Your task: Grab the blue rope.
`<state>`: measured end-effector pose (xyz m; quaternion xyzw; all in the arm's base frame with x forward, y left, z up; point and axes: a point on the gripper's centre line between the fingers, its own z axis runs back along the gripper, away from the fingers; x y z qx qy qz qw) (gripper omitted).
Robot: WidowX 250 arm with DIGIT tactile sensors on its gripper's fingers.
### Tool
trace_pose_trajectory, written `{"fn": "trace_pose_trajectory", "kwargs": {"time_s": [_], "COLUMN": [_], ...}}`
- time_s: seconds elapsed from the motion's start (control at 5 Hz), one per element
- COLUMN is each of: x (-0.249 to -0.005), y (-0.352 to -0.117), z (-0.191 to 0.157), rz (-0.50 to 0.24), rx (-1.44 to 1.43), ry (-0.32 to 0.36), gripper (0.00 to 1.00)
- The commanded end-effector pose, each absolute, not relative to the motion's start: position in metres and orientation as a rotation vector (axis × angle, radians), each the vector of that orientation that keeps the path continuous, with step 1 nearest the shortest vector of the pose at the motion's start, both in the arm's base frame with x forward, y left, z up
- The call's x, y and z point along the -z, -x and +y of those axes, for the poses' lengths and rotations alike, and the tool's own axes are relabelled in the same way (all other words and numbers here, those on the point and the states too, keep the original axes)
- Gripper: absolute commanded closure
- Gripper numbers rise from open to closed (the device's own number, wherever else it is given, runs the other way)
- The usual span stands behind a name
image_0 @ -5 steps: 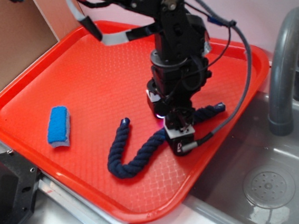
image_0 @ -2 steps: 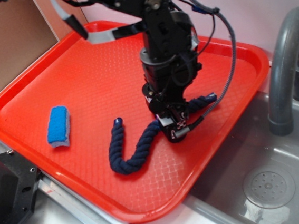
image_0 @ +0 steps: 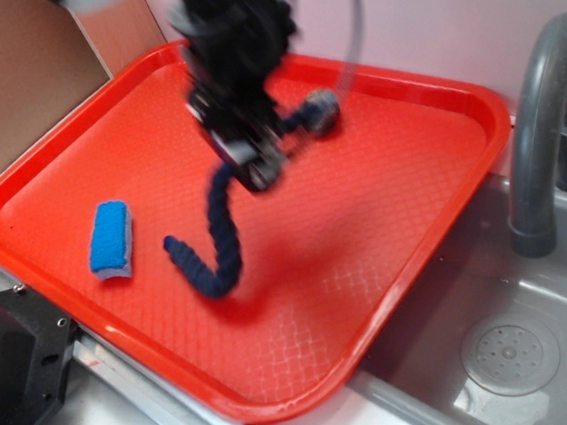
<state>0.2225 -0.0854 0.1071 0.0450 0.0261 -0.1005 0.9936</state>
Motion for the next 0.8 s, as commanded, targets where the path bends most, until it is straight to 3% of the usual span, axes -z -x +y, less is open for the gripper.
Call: {"fn": "trace_pose_trajectory", "kwargs": {"time_s": [0.0, 0.2, 0.4, 0.6], "x": [-0.206, -0.235, -0.243, -0.235], "y": [-0.202, -0.195, -0.196, -0.200], "z": [-0.037, -0.027, -0.029, -0.033], "rz": [-0.126, -0.168, -0.112, -0.097], "rx": [-0.018, -0.031, 0.001, 0.098], "ry": [-0.089, -0.067, -0.070, -0.062], "gripper": [1.00, 1.00, 1.00, 1.00]}}
